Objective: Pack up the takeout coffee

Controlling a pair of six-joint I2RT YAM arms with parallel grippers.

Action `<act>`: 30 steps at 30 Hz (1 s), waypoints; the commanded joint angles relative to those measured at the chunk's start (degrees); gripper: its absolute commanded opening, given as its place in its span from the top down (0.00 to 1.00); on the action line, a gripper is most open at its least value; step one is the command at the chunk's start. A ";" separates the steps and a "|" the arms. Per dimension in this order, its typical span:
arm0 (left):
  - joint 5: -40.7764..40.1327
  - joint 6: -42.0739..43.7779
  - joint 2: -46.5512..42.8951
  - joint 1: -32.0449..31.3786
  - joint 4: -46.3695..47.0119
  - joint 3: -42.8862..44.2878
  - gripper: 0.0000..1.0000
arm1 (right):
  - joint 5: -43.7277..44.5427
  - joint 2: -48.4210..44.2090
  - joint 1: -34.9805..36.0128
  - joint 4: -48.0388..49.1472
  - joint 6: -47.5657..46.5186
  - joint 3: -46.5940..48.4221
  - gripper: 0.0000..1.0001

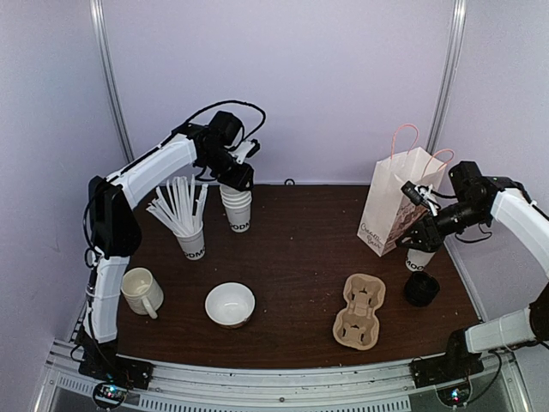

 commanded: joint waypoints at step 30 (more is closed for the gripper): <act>-0.74 1.56 1.51 -0.03 0.74 0.52 1.00 | -1.72 -0.29 0.37 1.06 0.11 -1.37 0.27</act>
